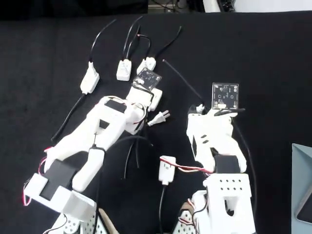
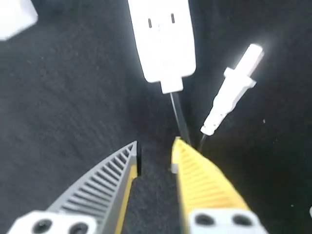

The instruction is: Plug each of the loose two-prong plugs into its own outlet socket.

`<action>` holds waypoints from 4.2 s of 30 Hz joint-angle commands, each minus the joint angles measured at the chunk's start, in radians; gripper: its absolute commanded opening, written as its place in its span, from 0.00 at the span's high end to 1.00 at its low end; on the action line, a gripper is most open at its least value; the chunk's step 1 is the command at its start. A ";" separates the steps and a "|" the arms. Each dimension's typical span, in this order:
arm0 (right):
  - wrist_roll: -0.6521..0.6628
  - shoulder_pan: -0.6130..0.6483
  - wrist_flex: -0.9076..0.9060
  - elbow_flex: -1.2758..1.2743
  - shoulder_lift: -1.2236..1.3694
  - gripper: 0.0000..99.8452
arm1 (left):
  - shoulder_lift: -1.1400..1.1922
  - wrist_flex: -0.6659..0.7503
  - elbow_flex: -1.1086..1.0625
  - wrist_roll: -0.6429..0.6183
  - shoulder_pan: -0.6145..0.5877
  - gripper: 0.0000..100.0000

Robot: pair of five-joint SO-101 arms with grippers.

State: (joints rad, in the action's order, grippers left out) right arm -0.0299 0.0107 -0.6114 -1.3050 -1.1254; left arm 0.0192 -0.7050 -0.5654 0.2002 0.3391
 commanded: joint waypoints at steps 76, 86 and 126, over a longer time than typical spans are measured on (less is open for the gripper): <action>0.008 -0.011 0.017 -0.005 0.008 0.99 | -0.172 -0.287 0.186 -0.018 0.005 0.97; 0.008 -0.011 0.015 -0.007 0.008 0.99 | -0.594 -0.511 0.099 0.127 -0.099 0.97; 0.008 0.048 0.018 -0.030 0.008 0.99 | -0.591 0.026 -0.323 0.230 -0.581 0.71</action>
State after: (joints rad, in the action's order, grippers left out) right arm -0.0299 0.0460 -0.6099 -1.3433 -1.1254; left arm -0.7158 -0.6974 -1.0196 0.4212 -0.2302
